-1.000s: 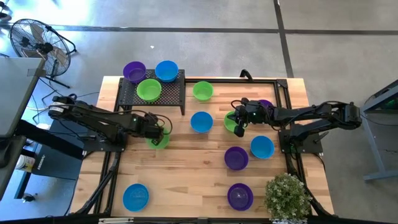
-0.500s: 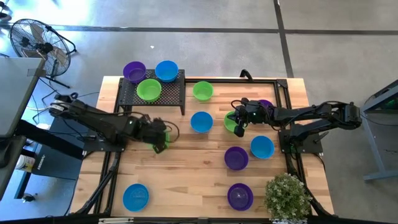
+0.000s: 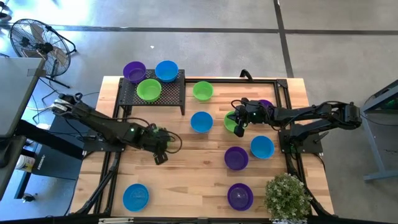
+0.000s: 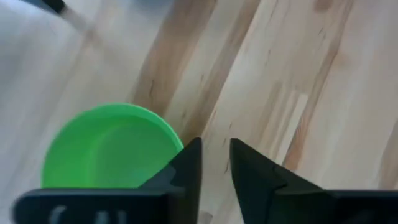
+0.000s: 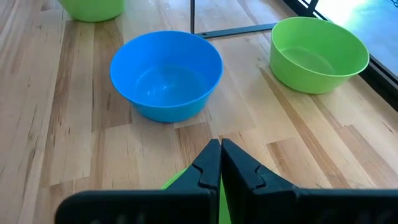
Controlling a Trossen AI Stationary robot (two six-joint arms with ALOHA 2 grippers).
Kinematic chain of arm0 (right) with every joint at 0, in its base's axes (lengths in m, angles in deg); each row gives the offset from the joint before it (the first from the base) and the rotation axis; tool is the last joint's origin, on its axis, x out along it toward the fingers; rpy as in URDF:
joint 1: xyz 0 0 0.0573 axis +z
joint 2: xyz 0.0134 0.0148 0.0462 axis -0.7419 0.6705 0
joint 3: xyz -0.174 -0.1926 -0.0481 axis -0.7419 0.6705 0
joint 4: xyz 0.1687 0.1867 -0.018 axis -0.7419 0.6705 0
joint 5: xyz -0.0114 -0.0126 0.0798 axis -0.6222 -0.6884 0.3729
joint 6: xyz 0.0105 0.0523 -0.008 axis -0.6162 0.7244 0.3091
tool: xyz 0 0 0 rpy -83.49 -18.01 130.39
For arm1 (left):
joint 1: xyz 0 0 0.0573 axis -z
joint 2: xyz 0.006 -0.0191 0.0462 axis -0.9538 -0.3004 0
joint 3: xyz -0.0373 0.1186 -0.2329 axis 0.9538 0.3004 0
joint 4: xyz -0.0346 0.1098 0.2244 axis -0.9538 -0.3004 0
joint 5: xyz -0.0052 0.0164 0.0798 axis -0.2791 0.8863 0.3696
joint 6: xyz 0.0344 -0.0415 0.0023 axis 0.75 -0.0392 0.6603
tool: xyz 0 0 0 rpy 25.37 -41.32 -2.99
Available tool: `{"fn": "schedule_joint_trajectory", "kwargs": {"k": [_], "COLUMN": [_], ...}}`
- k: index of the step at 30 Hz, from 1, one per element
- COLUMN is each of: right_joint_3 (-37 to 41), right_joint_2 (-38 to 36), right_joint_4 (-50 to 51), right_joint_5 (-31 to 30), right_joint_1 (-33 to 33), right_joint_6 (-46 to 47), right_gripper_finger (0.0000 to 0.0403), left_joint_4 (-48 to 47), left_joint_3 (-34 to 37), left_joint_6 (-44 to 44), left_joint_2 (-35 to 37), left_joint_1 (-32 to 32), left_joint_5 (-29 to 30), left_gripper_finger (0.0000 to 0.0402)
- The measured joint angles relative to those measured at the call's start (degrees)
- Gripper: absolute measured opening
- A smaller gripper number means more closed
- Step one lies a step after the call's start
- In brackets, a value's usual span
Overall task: Pick & Place Mini bowls
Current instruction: Stack the green bowl on top of the green bowl on the shelf
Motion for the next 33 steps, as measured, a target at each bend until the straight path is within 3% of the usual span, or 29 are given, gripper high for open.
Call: {"fn": "schedule_joint_trajectory", "kwargs": {"k": [8,13,21,33], "right_joint_3": [-0.07,-0.07,-0.07,-0.07], "right_joint_2": [0.02,0.02,0.02,0.02], "right_joint_4": [-0.19,-0.19,-0.26,-0.35], "right_joint_5": [0.0,0.0,0.0,0.0], "right_joint_1": [0.02,0.01,0.0,0.0], "right_joint_6": [-0.15,-0.28,-0.41,-0.44], "right_gripper_finger": [0.0001,0.0001,0.0001,0.0002], "left_joint_4": [-1.92,-7.42,-7.49,-5.73], "left_joint_3": [0.0,0.0,0.0,0.02], "left_joint_6": [-1.71,-7.46,-9.89,-6.76], "left_joint_2": [-6.85,-9.09,-9.89,-17.15], "left_joint_1": [0.0,-0.02,-0.02,-0.02], "left_joint_5": [-2.53,-0.94,0.59,-0.96], "left_gripper_finger": [0.0201,0.0224,0.0218,0.0126]}}
